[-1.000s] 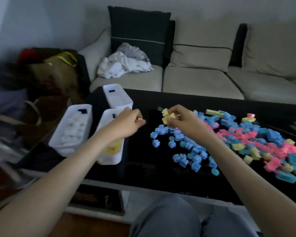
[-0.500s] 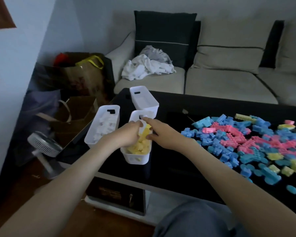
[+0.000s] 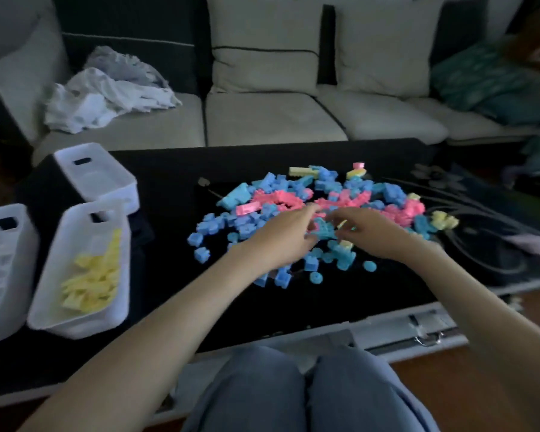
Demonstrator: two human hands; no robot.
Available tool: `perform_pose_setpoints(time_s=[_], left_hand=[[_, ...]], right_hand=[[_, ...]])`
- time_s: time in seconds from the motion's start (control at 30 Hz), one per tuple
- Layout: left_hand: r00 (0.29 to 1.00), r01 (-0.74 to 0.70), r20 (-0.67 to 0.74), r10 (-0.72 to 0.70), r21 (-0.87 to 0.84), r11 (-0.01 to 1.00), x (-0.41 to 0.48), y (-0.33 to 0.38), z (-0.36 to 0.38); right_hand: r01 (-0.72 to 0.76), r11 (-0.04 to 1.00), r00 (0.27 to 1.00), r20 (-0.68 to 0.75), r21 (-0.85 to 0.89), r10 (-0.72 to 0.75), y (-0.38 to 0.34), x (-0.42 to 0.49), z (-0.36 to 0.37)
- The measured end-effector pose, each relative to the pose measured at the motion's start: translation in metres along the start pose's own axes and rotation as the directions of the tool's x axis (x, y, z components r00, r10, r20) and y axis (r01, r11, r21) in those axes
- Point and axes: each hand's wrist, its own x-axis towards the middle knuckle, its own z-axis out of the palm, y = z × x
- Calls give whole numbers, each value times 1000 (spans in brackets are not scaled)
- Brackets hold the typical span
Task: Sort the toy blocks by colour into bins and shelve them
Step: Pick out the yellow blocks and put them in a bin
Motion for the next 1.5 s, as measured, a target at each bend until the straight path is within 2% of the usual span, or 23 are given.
perform_pose_setpoints(time_s=[0.13,0.23,0.3,0.37,0.43,0.6,0.9,1.0,1.17,1.4,1.5], left_hand=[[995,-70,81,62,94,993,42,22,36],[991,-108,97,90,210,972,70,25,56],[995,-98,54,85,323,941,80,25,64],[997,-71,43,59,387,919,90,22,73],[995,-63,97,26,407,911,98,18,80],[990,-42,144,2,280,959,106,13,80],[996,-26,84,11,169,985,98,19,72],[995,-24,103,11,125,992,98,21,73],[993,-38,117,22,133,990,97,14,75],[996,-32,90,18,156,987,98,11,71],[998,-31,59,20,197,980,99,8,67]], right_hand=[[-199,979,974,-99,42,202,62,-31,-18],[-383,916,896,-194,120,400,106,-39,-20],[-465,875,848,-218,134,483,125,-37,-14],[-453,886,864,-196,99,464,135,-29,-5],[-383,919,895,-210,95,394,137,-19,3],[-254,965,943,-206,58,261,131,-3,8],[-126,977,931,-319,172,176,101,2,-7],[-145,976,949,-255,163,184,96,16,-4],[-205,978,976,-59,45,208,101,29,5],[-195,979,980,-42,-64,192,106,34,2],[-196,980,980,-35,-43,195,106,35,0]])
